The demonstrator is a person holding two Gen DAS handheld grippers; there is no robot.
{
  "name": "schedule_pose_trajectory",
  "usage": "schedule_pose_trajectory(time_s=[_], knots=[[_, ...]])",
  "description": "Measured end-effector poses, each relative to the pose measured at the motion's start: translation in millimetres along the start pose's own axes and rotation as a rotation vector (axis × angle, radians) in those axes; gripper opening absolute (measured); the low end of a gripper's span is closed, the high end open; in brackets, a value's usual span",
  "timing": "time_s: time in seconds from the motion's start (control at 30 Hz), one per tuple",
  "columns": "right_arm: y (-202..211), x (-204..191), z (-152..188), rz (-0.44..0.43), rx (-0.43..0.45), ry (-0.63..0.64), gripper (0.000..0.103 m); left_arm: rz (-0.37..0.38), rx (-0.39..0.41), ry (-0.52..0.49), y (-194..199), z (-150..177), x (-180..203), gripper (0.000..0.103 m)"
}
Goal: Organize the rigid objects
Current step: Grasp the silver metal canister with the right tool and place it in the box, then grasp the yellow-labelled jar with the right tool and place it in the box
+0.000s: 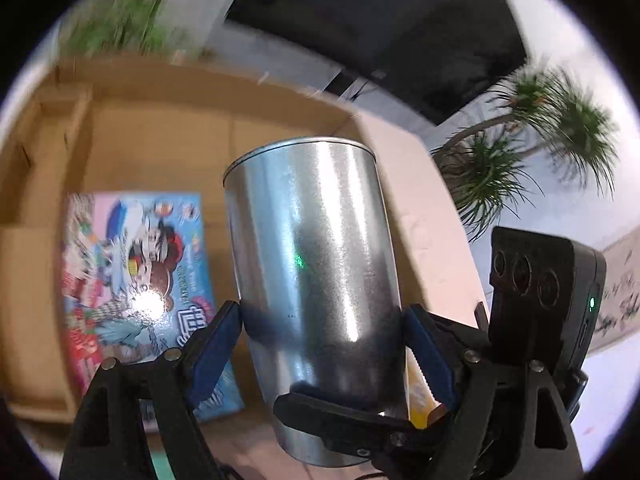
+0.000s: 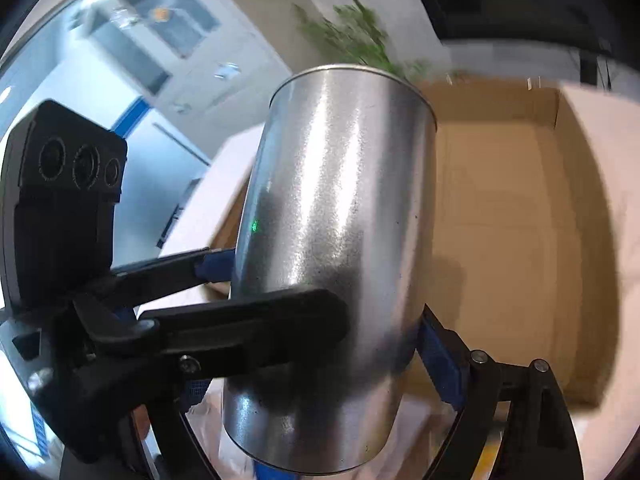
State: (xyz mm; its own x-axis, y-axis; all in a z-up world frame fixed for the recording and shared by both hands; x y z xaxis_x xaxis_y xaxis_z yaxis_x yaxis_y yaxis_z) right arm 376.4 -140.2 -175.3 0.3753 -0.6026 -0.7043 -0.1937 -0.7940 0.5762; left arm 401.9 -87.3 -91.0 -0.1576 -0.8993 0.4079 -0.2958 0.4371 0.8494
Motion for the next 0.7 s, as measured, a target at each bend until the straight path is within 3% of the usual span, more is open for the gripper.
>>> schedule_pose_trajectory(time_s=[0.13,0.2,0.3,0.4,0.5,0.6,0.67,0.7], knots=[[-23.6,27.2,2.9,0.089,-0.041,-0.024,0.086,-0.022,-0.090,0.033,-46.1,14.9,-22.0,0.081],[-17.0,31.0,6.4,0.126,-0.037,-0.006,0.086,-0.021,-0.072,0.024,-44.8,18.3,-19.7,0.079],[5.7,25.2,23.7,0.080,-0.036,0.001,0.086,-0.046,-0.093,0.002,-44.0,22.2,-10.4,0.076],[49.8,15.3,44.0,0.114,0.000,0.072,0.086,-0.119,-0.033,-0.004,-24.2,27.7,-5.2,0.076],[93.7,22.9,79.5,0.158,0.012,0.106,0.086,-0.095,0.039,-0.019,18.0,49.2,11.8,0.078],[109.7,48.7,111.2,0.221,-0.029,0.080,0.086,-0.041,0.079,-0.046,46.2,93.3,39.5,0.080],[106.5,61.9,132.0,0.228,-0.083,0.058,0.074,0.017,0.022,-0.008,37.7,126.0,52.0,0.080],[101.2,61.3,141.2,0.237,-0.098,0.067,0.073,0.045,-0.035,0.021,23.8,142.7,58.1,0.080]])
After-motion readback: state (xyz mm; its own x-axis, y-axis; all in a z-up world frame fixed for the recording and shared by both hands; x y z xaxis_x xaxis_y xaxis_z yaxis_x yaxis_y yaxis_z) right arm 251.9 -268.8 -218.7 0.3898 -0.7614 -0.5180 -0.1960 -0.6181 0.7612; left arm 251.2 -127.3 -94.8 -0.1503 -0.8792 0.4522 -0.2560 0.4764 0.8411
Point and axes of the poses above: each gripper's, at about its wrist camera, not at the fingertips, and y roughly against the way its jaws point, x to its right, z to its underside, the point moved 7 cm from there along -y, roughly the way its jaws point, and after that the axes turned 14 degrees about -z, right-handed, at the moved point
